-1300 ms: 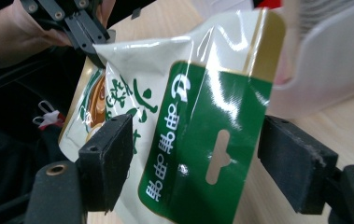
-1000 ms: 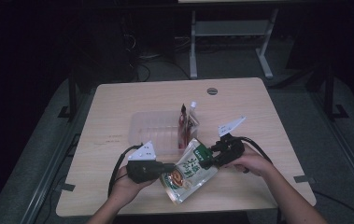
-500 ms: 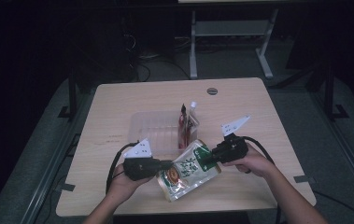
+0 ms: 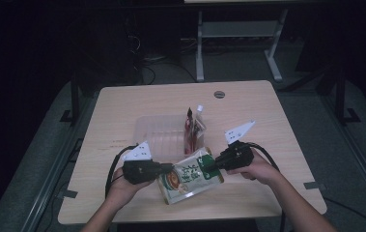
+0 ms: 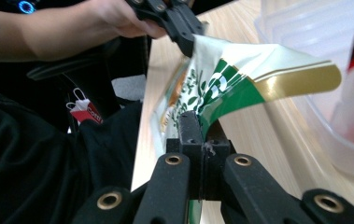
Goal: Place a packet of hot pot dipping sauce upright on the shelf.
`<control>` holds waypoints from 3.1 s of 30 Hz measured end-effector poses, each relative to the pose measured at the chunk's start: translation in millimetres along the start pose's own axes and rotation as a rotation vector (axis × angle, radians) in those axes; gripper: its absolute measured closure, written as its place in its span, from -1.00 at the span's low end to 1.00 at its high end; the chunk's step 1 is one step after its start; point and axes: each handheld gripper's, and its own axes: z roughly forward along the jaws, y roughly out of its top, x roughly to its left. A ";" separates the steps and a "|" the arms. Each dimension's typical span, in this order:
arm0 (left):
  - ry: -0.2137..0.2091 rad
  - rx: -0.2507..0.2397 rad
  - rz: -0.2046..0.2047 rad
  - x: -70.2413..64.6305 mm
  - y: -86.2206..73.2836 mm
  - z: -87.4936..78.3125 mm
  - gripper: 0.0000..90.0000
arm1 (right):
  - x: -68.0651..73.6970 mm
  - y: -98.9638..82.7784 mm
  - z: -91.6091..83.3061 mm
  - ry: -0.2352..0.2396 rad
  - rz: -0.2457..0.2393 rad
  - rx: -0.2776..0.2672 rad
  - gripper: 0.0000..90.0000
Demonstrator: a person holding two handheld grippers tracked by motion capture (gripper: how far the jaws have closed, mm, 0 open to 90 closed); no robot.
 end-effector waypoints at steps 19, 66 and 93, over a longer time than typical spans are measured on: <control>0.074 -0.029 -0.096 6.5 -0.6 -24.1 -0.23 | 7.1 13.3 -2.5 0.030 -0.001 -0.150 1.00; 0.122 0.119 -0.143 11.7 -57.4 -56.3 -0.56 | -20.7 108.2 53.3 -0.261 -0.019 -0.244 1.00; 0.111 0.131 -0.140 12.1 -58.1 -52.5 -0.56 | -15.2 109.8 57.9 -0.329 -0.031 -0.188 0.55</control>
